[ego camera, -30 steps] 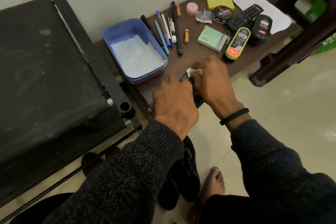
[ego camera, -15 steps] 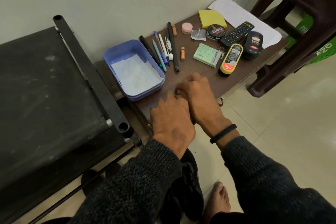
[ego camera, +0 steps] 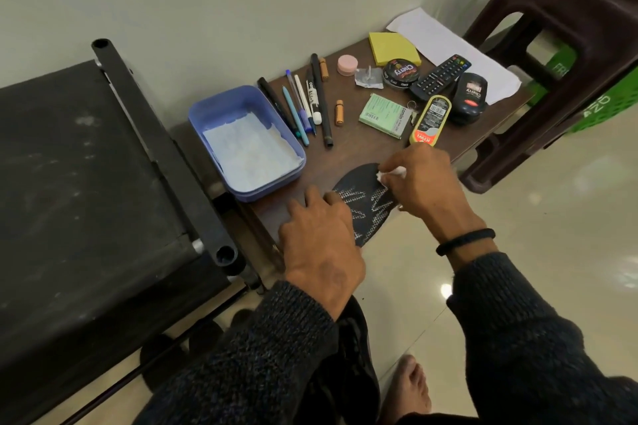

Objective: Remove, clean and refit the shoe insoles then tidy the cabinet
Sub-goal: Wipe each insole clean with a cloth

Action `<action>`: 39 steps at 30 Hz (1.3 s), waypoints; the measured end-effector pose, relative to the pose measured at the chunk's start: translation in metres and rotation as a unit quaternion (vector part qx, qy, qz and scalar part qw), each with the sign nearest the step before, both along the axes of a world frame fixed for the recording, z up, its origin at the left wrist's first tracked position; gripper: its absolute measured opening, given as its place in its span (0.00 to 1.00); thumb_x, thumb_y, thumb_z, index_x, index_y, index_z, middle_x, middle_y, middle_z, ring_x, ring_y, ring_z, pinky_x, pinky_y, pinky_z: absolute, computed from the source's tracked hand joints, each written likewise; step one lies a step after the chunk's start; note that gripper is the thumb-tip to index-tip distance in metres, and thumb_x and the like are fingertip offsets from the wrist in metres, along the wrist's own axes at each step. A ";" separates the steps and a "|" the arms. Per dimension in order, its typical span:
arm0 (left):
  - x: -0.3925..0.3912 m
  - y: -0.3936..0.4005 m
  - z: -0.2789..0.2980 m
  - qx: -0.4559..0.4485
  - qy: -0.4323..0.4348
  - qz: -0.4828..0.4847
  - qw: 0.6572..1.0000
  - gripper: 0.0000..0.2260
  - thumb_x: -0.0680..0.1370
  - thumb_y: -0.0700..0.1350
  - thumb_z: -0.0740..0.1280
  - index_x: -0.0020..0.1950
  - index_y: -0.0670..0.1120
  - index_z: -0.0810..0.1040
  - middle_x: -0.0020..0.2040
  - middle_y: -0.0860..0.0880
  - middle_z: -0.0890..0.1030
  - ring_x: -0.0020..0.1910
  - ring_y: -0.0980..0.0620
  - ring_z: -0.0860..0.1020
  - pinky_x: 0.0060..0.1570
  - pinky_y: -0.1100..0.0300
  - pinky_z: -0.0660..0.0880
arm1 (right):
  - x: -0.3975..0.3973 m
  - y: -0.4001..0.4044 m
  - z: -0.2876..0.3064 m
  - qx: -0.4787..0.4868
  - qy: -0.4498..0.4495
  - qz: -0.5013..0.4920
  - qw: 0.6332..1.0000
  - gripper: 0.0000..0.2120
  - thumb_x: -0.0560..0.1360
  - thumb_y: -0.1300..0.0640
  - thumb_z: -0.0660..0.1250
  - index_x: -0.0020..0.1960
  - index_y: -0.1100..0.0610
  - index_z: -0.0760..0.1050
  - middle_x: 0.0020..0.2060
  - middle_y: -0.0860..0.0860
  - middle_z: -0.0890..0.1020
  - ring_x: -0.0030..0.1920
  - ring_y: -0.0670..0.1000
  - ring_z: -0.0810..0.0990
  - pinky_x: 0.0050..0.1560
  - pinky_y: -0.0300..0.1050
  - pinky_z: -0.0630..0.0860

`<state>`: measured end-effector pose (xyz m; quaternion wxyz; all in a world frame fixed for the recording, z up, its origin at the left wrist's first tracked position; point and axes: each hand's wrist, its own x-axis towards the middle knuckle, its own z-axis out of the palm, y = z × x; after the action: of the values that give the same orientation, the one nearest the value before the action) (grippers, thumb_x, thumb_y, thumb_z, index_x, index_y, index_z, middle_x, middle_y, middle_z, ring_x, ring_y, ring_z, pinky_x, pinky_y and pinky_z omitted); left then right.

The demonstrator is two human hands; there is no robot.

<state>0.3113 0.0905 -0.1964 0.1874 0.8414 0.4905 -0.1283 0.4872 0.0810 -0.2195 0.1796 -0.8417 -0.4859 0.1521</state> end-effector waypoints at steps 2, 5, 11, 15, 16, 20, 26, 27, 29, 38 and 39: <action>0.000 0.000 -0.001 -0.004 -0.002 0.003 1.000 0.42 0.74 0.59 0.74 0.79 0.45 0.58 0.70 0.43 0.63 0.67 0.41 0.66 0.58 0.47 0.75 | 0.005 -0.004 0.011 -0.068 0.020 0.043 0.997 0.08 0.75 0.58 0.75 0.54 0.53 0.86 0.58 0.50 0.83 0.56 0.50 0.78 0.49 0.39 0.72; 0.000 -0.001 -0.003 0.000 -0.009 0.000 1.000 0.42 0.74 0.59 0.73 0.80 0.44 0.57 0.71 0.43 0.63 0.68 0.41 0.65 0.60 0.46 0.74 | 0.006 -0.015 0.017 -0.152 0.059 0.085 0.983 0.07 0.73 0.57 0.77 0.50 0.48 0.86 0.56 0.46 0.82 0.55 0.47 0.78 0.46 0.39 0.73; 0.004 -0.002 -0.003 0.011 -0.004 -0.002 1.000 0.42 0.74 0.60 0.73 0.79 0.43 0.57 0.70 0.42 0.64 0.68 0.42 0.67 0.59 0.47 0.74 | 0.010 -0.010 -0.004 -0.007 -0.021 0.011 1.000 0.11 0.76 0.61 0.72 0.57 0.54 0.85 0.58 0.53 0.84 0.58 0.54 0.79 0.50 0.43 0.72; 0.006 -0.004 -0.004 0.010 0.004 0.003 1.000 0.43 0.74 0.59 0.74 0.79 0.43 0.57 0.69 0.42 0.64 0.67 0.41 0.67 0.58 0.48 0.75 | 0.006 -0.012 0.003 -0.061 -0.015 0.053 0.997 0.10 0.75 0.58 0.74 0.56 0.54 0.86 0.57 0.51 0.84 0.57 0.51 0.80 0.49 0.41 0.71; 0.006 -0.005 -0.004 0.012 0.006 0.004 1.000 0.43 0.74 0.58 0.74 0.79 0.42 0.56 0.69 0.42 0.63 0.67 0.42 0.67 0.58 0.48 0.75 | 0.002 -0.016 0.005 -0.094 -0.015 0.075 0.993 0.10 0.75 0.56 0.75 0.56 0.53 0.86 0.57 0.50 0.84 0.57 0.50 0.80 0.49 0.40 0.71; 0.008 -0.003 -0.006 0.022 0.006 -0.005 1.000 0.41 0.74 0.58 0.73 0.79 0.42 0.57 0.69 0.42 0.64 0.66 0.42 0.67 0.58 0.48 0.75 | -0.006 -0.026 0.005 -0.092 -0.006 0.115 0.989 0.09 0.74 0.55 0.76 0.54 0.51 0.86 0.55 0.49 0.85 0.55 0.48 0.81 0.49 0.40 0.74; 0.008 -0.001 -0.005 0.013 0.008 -0.005 1.000 0.43 0.74 0.60 0.73 0.80 0.43 0.57 0.70 0.42 0.64 0.68 0.42 0.67 0.60 0.47 0.75 | 0.004 -0.009 -0.015 0.024 -0.042 -0.017 0.999 0.09 0.76 0.60 0.71 0.54 0.55 0.86 0.53 0.54 0.83 0.54 0.54 0.80 0.45 0.41 0.71; 0.008 -0.001 -0.006 0.010 0.005 -0.004 1.000 0.43 0.75 0.61 0.73 0.80 0.43 0.56 0.71 0.42 0.64 0.69 0.42 0.67 0.60 0.47 0.75 | 0.001 -0.007 -0.018 0.029 -0.057 -0.026 0.998 0.09 0.76 0.61 0.71 0.54 0.55 0.86 0.53 0.54 0.83 0.54 0.55 0.80 0.46 0.42 0.72; 0.008 -0.001 -0.006 0.008 0.004 -0.003 1.000 0.43 0.75 0.61 0.72 0.80 0.43 0.55 0.71 0.42 0.63 0.69 0.42 0.66 0.61 0.47 0.74 | -0.006 -0.003 -0.016 0.020 -0.080 -0.022 0.996 0.09 0.77 0.62 0.70 0.55 0.58 0.85 0.55 0.56 0.81 0.55 0.56 0.78 0.47 0.43 0.71; 0.009 0.001 -0.006 0.002 0.006 0.001 1.000 0.43 0.74 0.61 0.73 0.79 0.43 0.57 0.70 0.42 0.64 0.68 0.43 0.67 0.61 0.46 0.74 | -0.025 -0.009 -0.007 -0.114 -0.010 0.114 0.987 0.10 0.76 0.57 0.73 0.56 0.50 0.85 0.59 0.51 0.82 0.58 0.52 0.80 0.54 0.47 0.81; 0.009 0.001 -0.006 0.004 0.002 0.002 1.000 0.43 0.75 0.61 0.72 0.80 0.43 0.56 0.70 0.42 0.64 0.68 0.43 0.67 0.61 0.46 0.74 | -0.022 -0.009 -0.007 -0.080 -0.004 0.087 0.993 0.10 0.76 0.58 0.73 0.57 0.51 0.85 0.59 0.51 0.82 0.58 0.52 0.80 0.53 0.45 0.80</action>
<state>0.3200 0.0917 -0.2026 0.1839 0.8406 0.4932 -0.1275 0.4649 0.0718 -0.2269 0.0959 -0.8084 -0.5444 0.2024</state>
